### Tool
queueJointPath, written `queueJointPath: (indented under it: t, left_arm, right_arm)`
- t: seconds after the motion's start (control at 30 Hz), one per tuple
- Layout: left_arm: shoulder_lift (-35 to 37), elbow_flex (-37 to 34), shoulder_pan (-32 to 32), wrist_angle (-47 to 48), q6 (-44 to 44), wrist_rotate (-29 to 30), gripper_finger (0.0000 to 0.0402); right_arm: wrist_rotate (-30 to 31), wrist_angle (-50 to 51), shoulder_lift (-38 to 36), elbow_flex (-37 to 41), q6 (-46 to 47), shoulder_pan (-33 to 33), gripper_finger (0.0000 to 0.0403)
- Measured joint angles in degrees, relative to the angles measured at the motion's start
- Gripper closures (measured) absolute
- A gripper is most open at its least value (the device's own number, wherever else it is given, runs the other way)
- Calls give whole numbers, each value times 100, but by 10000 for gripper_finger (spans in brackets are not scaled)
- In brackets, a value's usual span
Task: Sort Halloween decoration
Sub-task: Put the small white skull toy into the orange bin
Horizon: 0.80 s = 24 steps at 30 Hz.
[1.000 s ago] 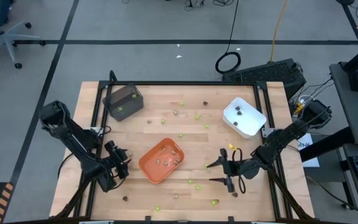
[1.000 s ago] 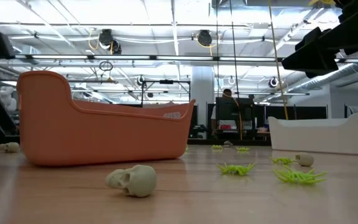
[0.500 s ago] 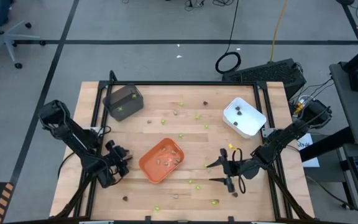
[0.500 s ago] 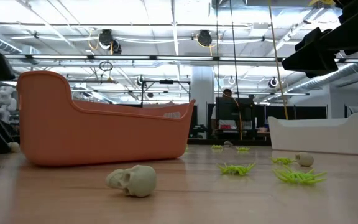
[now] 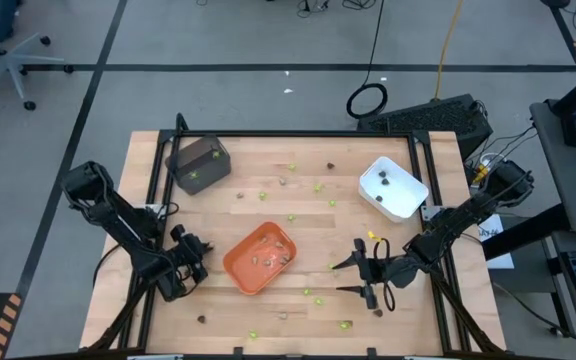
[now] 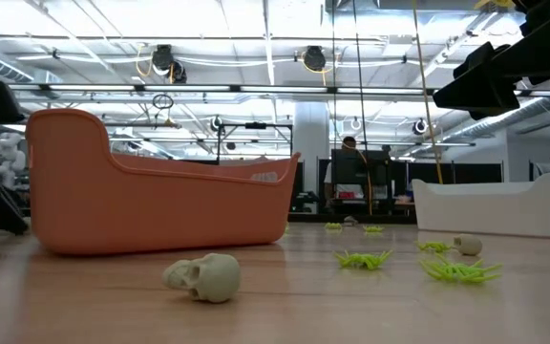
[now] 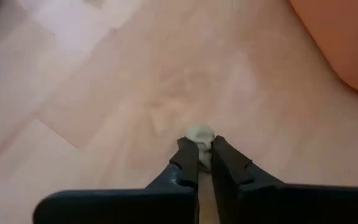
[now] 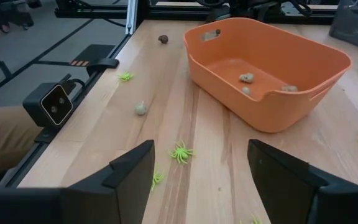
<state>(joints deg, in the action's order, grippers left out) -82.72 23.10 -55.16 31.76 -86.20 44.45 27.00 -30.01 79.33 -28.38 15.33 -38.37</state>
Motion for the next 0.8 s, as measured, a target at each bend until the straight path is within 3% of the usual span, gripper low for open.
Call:
queueJointPath:
  t: [0.13,0.53,0.8]
  left_arm:
    - [0,23,2,-115,-62,445,393]
    - [7,577,0,-131,-169,3074,396]
    - [8,1326,0,-209,724,3491,397]
  right_arm:
    - [2,1,0,0,-41,0,161]
    - [21,-1,0,0,-68,0,161]
    - [22,-3,0,0,-112,0,161]
